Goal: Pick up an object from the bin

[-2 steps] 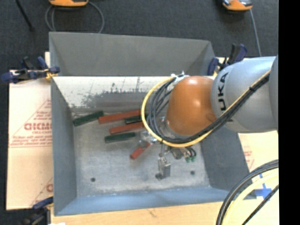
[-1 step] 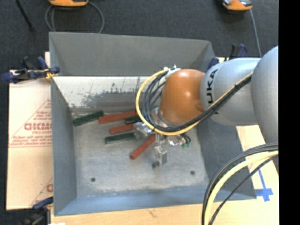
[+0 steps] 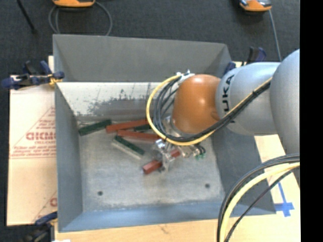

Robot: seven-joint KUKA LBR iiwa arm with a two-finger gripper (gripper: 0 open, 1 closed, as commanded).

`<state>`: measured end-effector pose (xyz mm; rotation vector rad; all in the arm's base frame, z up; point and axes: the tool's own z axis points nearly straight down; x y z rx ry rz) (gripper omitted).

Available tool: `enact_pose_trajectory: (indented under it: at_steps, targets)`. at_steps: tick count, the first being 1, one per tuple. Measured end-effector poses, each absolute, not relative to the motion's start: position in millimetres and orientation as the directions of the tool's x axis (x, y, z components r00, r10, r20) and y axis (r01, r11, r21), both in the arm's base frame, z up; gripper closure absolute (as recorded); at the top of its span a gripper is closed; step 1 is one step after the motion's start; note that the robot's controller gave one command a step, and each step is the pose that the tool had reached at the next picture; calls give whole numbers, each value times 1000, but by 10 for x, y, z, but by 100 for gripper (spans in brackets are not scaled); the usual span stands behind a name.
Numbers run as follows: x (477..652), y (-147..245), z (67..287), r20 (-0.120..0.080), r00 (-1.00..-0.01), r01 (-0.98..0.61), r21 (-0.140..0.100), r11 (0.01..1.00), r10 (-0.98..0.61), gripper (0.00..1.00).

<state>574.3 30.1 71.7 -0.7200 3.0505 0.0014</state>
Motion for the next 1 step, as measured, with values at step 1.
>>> enact_pose_trajectory:
  at_steps: [1]
  targets:
    - [5780,370,2160,-10,-879,-477,-5,879,-477,100]
